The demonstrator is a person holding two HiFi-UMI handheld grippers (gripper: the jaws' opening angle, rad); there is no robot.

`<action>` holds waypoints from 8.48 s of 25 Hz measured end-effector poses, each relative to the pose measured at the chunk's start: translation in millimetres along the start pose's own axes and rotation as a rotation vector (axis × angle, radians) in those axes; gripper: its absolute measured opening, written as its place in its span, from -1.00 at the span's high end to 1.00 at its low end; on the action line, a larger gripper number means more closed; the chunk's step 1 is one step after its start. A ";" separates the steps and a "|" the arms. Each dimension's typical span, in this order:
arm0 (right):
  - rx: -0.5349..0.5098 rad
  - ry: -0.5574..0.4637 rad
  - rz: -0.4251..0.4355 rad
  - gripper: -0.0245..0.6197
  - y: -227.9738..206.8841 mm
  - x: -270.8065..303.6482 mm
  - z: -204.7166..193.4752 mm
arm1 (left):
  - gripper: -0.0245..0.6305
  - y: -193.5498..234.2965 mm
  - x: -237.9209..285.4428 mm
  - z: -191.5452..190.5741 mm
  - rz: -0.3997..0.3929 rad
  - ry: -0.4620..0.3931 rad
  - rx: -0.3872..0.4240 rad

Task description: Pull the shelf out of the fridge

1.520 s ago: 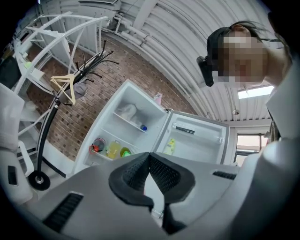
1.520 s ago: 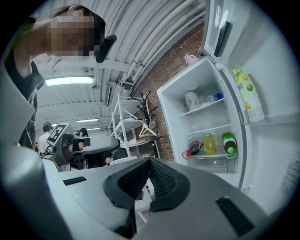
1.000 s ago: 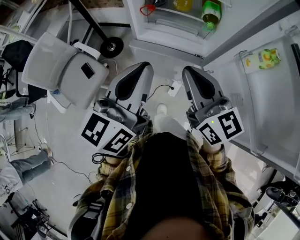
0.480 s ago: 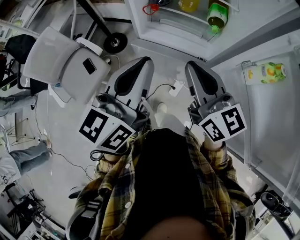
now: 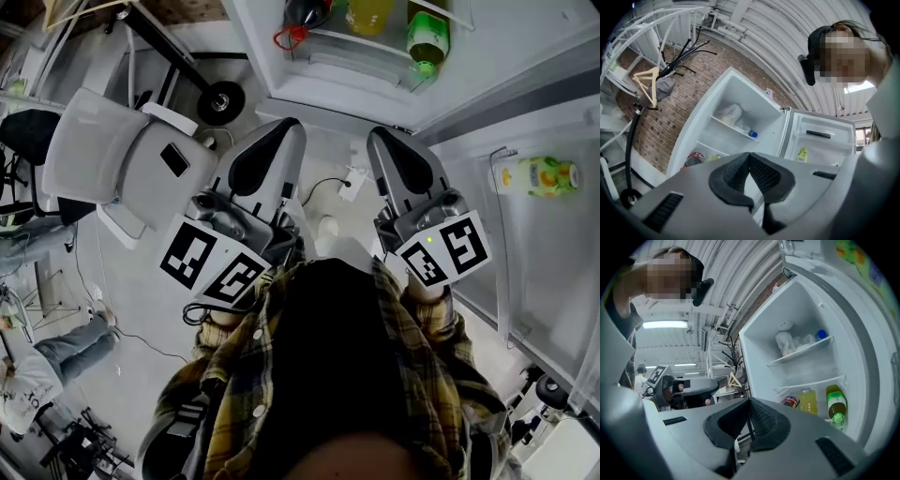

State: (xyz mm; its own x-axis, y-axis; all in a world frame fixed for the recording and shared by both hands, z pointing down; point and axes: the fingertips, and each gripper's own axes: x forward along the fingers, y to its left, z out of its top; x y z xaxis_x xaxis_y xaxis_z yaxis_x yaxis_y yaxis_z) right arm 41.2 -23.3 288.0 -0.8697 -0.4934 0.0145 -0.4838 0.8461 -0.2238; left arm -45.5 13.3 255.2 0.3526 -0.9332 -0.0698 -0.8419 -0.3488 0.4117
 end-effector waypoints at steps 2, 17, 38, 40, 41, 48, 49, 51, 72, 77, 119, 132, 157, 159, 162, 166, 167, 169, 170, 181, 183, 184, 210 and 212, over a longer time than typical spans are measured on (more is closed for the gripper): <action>-0.001 -0.005 -0.028 0.87 -8.0 17.6 3.4 | 0.92 15.1 13.7 6.3 -0.028 0.014 -0.001; -0.009 -0.095 -0.279 0.87 -58.5 110.1 22.2 | 0.92 89.7 91.6 32.9 -0.301 0.133 0.025; -0.029 -0.086 -0.365 0.87 -150.3 113.1 38.7 | 0.92 79.2 191.6 10.4 -0.339 0.169 0.028; -0.039 -0.084 -0.353 0.87 -161.2 112.4 42.1 | 0.92 75.9 203.7 8.3 -0.331 0.155 0.028; -0.045 -0.083 -0.346 0.87 -165.9 112.8 42.9 | 0.92 75.1 208.6 6.9 -0.326 0.149 0.029; -0.054 -0.057 -0.322 0.87 -188.9 117.8 38.4 | 0.92 79.4 231.2 -5.5 -0.281 0.134 0.022; -0.050 -0.055 -0.320 0.87 -189.9 119.9 37.6 | 0.92 81.7 233.1 -5.9 -0.275 0.136 0.022; -0.039 -0.053 -0.315 0.86 -191.3 125.7 36.1 | 0.92 87.0 236.7 -4.7 -0.268 0.138 0.022; 0.121 -0.050 -0.406 0.86 -228.8 165.1 20.8 | 0.92 121.1 259.6 -2.4 -0.305 0.205 0.021; 0.265 -0.095 -0.419 0.86 -246.1 170.0 13.3 | 0.92 123.2 262.8 -5.3 -0.317 0.217 0.024; 0.849 -0.286 -0.294 0.45 -312.7 242.8 8.2 | 0.92 137.9 256.9 -18.3 -0.293 0.251 0.046; 0.936 -0.348 -0.416 0.65 -339.1 251.4 6.9 | 0.92 146.9 258.2 -12.1 -0.280 0.242 0.038; 1.083 -0.432 -0.402 0.80 -328.8 241.2 7.0 | 0.92 149.2 255.9 5.5 -0.271 0.213 0.032; 1.083 -0.435 -0.400 0.80 -323.9 237.6 4.4 | 0.92 147.3 253.3 4.1 -0.275 0.211 0.032; 1.084 -0.441 -0.394 0.80 -313.7 227.2 -3.0 | 0.91 140.8 244.9 -1.8 -0.286 0.210 0.038; 1.082 -0.443 -0.374 0.80 -303.6 217.9 -6.8 | 0.92 135.3 240.2 -4.2 -0.295 0.210 0.040; 1.081 -0.442 -0.372 0.80 -301.4 216.3 -7.4 | 0.92 134.7 239.5 -3.7 -0.298 0.210 0.041; 1.083 -0.440 -0.371 0.80 -297.0 213.3 -9.0 | 0.92 134.3 238.2 -2.5 -0.302 0.210 0.042; 1.084 -0.440 -0.371 0.80 -294.9 211.6 -9.9 | 0.92 134.4 237.6 -1.9 -0.303 0.210 0.042; 1.059 -0.441 -0.383 0.80 -271.4 194.8 -17.5 | 0.92 136.7 232.4 -2.6 -0.317 0.231 0.048; 1.056 -0.441 -0.382 0.80 -266.1 192.3 -18.7 | 0.92 136.0 231.0 -2.7 -0.323 0.234 0.048; 1.052 -0.441 -0.378 0.80 -263.2 191.0 -18.7 | 0.92 135.1 230.3 -2.7 -0.326 0.235 0.049; 1.077 -0.493 -0.316 0.80 -218.3 149.0 -26.3 | 0.92 120.5 207.9 1.5 -0.332 0.209 0.059; 1.079 -0.494 -0.314 0.80 -215.3 147.4 -27.3 | 0.92 119.7 205.5 2.6 -0.332 0.206 0.061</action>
State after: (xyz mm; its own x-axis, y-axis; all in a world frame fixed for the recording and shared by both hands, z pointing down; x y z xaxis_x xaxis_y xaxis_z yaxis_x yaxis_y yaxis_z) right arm 14.5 -272.6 365.0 -0.4860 -0.8676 -0.1047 -0.1322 0.1914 -0.9726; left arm -74.8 -220.5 287.8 0.6793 -0.7338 -0.0038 -0.6887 -0.6394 0.3418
